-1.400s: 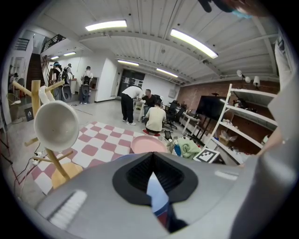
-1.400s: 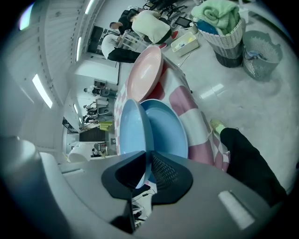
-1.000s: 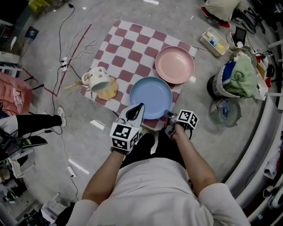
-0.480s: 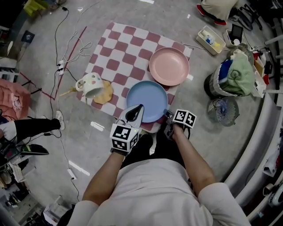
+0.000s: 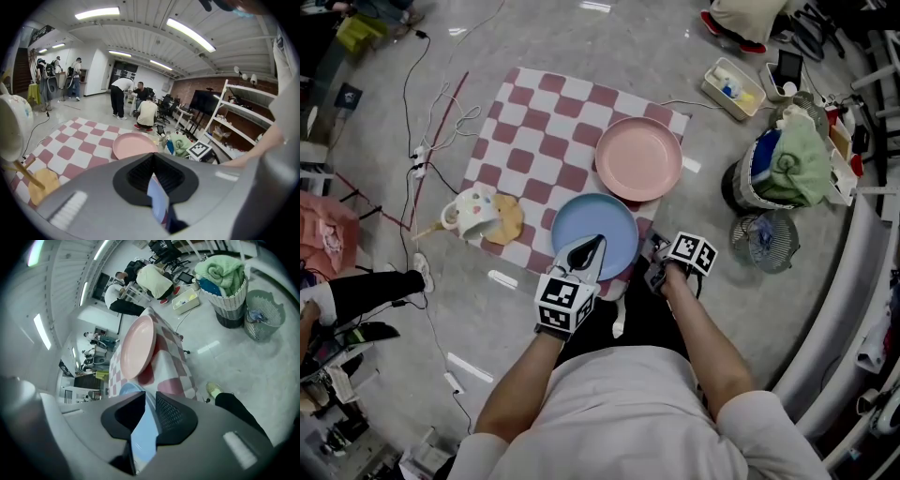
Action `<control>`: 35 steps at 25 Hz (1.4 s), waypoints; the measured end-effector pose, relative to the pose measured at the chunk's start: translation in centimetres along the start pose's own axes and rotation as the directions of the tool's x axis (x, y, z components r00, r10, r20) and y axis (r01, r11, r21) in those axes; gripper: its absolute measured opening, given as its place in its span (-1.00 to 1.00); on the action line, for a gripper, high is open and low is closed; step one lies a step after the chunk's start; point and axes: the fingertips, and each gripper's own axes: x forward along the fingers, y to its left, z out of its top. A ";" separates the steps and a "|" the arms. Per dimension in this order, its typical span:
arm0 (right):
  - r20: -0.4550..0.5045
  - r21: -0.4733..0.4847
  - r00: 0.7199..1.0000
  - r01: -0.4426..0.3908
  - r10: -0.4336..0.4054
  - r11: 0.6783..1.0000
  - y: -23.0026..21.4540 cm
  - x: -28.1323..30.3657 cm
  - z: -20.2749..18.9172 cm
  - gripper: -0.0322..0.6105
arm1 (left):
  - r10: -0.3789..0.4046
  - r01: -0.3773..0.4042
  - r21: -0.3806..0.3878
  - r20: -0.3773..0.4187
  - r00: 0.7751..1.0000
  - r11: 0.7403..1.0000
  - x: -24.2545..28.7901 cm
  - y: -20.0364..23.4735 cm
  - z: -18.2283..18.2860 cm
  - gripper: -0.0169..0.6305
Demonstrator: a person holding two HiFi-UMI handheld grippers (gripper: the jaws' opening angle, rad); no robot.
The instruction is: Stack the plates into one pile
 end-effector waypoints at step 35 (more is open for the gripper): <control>0.050 0.081 0.993 0.101 -0.105 0.992 -0.7 6.1 14.3 -0.78 | 0.040 -0.046 -0.064 -0.098 0.994 0.997 8.8 2.1 2.4 -0.93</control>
